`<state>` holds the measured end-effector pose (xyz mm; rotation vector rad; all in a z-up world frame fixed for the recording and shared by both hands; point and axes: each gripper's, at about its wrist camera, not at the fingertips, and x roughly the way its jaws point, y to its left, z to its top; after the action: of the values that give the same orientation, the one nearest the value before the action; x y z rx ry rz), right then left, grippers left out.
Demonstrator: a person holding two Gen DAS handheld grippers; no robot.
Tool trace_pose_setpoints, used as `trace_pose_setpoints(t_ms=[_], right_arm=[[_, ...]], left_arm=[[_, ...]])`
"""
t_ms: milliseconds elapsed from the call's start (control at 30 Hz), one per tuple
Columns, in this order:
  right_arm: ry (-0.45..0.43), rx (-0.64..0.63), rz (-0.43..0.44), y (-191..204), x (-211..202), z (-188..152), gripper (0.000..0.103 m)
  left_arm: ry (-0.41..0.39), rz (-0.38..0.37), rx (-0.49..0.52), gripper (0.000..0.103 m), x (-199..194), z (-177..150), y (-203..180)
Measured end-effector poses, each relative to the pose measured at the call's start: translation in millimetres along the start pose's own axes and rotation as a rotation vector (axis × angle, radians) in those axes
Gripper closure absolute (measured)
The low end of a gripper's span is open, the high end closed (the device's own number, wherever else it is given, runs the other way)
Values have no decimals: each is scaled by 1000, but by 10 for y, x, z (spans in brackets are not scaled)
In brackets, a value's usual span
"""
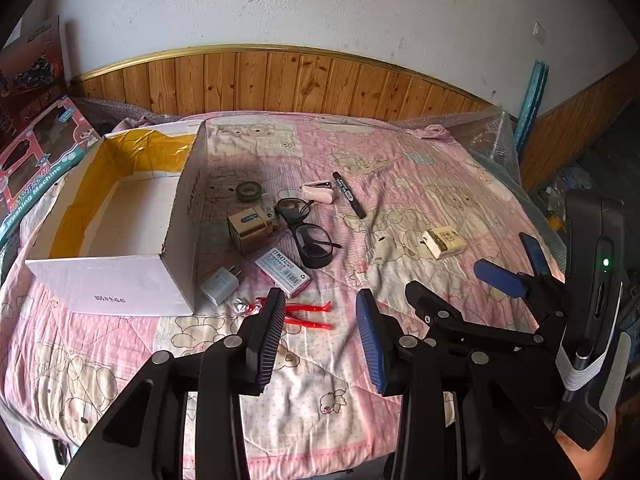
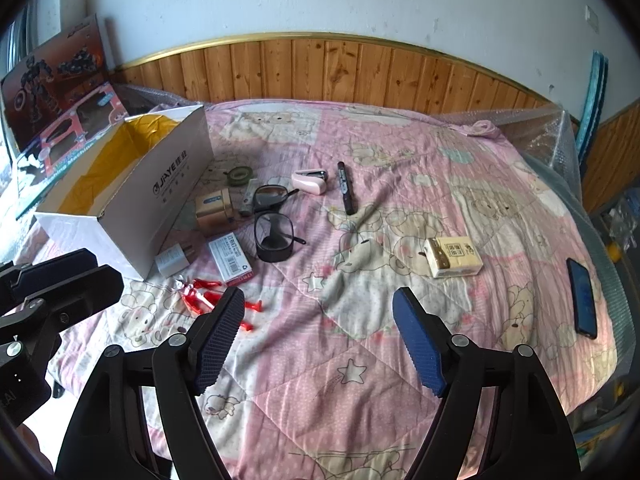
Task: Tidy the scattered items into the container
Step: 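Move both tools toward the black glasses and white staples box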
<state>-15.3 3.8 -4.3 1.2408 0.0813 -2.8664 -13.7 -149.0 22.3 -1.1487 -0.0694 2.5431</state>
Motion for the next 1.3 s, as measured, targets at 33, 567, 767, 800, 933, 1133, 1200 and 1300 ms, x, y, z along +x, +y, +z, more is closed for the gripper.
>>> trace_pose_setpoints(t_ms=[33,567,767,800,933,1133,1200,1300], right_arm=[[6,-1,2,3,20,1,46],[92,13,75,28,404,-23,97],[116,13,80,-15,550,9,97],[120,11,84,-21,571,9,97],[127,6,102,-31,659,13,96],[132,19,137,-77,827,-16,56],[155,31,156,-95,929,-27,56],[185,64,201,-124,1074,6,56]], left_arm=[[7,-12,-2,75,13,-3,-2],[64,1,0,102,301,-44,84],[61,14,-3,102,405,4,90],[62,21,-3,102,427,8,97],[67,17,-21,100,512,4,176],[71,23,-63,59,623,-69,385],[77,29,-65,52,684,-93,408],[83,36,-53,44,774,-115,390]])
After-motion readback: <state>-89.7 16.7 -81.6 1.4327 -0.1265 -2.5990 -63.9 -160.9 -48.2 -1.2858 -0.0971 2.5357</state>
